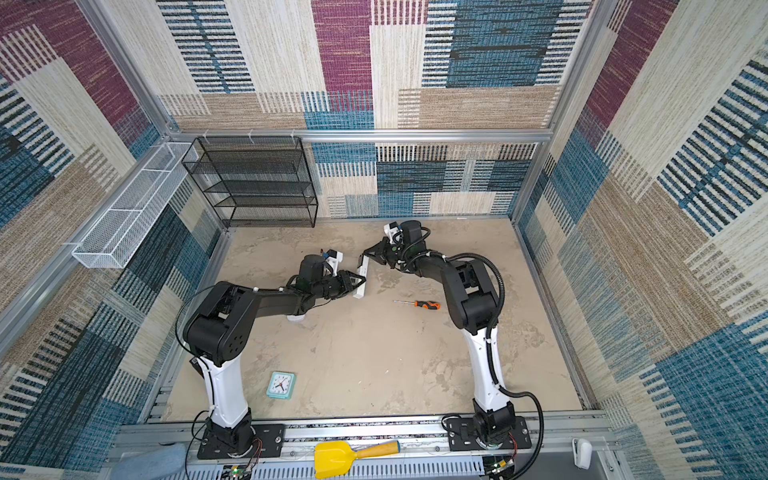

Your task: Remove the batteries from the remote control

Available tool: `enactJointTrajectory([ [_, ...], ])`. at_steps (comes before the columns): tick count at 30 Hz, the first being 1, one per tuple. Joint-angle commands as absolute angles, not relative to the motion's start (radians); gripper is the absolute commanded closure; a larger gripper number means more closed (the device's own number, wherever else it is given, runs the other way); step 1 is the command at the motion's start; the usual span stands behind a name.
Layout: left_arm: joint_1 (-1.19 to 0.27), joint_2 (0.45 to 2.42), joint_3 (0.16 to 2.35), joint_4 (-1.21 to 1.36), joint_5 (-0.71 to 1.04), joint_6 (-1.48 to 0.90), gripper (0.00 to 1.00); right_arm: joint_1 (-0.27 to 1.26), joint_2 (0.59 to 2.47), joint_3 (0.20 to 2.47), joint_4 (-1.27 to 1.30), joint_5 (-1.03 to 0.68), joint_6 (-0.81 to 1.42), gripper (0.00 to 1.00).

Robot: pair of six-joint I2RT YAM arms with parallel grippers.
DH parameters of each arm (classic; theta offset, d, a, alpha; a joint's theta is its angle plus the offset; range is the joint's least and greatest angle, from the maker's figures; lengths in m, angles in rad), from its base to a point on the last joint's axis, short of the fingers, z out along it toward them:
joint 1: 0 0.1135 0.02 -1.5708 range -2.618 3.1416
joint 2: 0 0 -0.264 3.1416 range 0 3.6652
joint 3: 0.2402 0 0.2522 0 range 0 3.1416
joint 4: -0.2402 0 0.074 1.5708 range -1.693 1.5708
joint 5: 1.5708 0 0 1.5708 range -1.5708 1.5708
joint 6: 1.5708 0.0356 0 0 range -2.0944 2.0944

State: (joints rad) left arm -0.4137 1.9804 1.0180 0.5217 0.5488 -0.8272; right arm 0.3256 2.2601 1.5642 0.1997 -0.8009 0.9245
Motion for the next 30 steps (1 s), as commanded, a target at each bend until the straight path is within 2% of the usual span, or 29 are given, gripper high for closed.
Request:
enactJointTrajectory([
  [1, -0.408, 1.974, 1.003, 0.602, 0.571, -0.833, 1.0, 0.297, 2.251, 1.567, 0.159, -0.768, 0.887, 0.96],
  [12, -0.406, 1.979, 0.988, 0.69, 0.647, -0.88, 1.0, 0.269, 2.242, 1.515, 0.245, -0.797, 0.933, 0.99],
  [30, -0.435, 1.999, 1.027, 0.681, 0.678, -0.889, 1.0, 0.282, 2.289, 1.588, 0.18, -0.865, 0.885, 1.0],
])
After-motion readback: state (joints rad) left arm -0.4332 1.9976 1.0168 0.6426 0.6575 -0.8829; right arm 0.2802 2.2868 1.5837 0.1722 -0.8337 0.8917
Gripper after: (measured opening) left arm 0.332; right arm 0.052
